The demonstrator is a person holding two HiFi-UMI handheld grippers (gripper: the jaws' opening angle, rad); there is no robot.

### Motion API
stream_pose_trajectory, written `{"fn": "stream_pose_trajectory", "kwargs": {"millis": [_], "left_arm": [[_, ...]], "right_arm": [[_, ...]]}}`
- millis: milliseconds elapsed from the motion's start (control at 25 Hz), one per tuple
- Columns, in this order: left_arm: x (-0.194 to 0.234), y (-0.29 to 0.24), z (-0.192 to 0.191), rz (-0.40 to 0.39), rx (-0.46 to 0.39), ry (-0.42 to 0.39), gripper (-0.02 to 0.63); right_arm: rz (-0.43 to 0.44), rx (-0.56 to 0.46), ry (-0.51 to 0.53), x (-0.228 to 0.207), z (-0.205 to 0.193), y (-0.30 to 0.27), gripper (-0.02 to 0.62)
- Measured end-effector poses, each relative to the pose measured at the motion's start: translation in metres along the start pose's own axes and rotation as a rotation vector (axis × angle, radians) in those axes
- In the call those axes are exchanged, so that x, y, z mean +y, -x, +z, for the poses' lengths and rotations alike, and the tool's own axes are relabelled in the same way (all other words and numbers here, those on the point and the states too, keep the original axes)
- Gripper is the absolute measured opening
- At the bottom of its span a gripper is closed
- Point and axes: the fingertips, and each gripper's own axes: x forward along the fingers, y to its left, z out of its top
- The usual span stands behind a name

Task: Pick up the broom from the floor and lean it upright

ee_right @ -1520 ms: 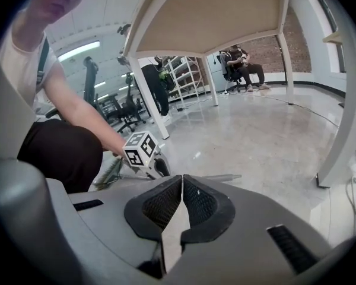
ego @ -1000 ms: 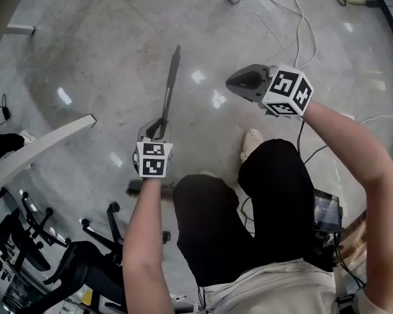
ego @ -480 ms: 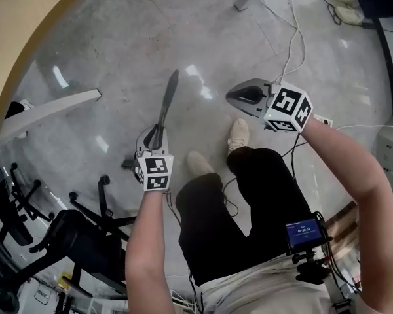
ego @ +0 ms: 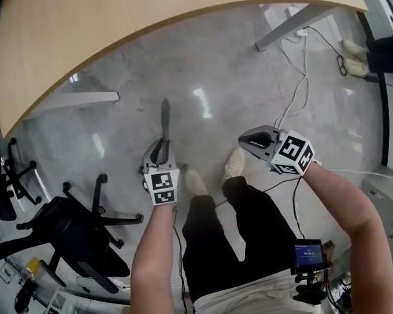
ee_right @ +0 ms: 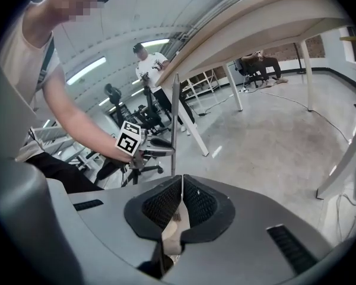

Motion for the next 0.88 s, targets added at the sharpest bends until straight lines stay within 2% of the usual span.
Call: {"fn": "stream_pose_trajectory", "kwargs": {"millis": [160, 360, 640, 880], "left_arm": [[0.020, -0.010, 0.029, 0.076, -0.045, 0.105, 0.077], [0.031, -0.020, 0.058, 0.134, -0.093, 0.178, 0.077], [0.040, -0.024, 0.081, 0.171, -0.141, 0.201, 0.077], [0.045, -0.023, 0.096, 0.188, -0.171, 0.202, 0.077]], "right_arm": [[0.011, 0.009, -0.002, -0.012, 0.010, 0.005, 0.020], [0.018, 0.022, -0.016, -0.022, 0.010, 0.006, 0.020], [0.032, 0.040, -0.028, -0.026, 0.006, 0.006, 0.020], [0.035, 0.016, -0.017, -0.030, 0.018, 0.005, 0.020]]}}
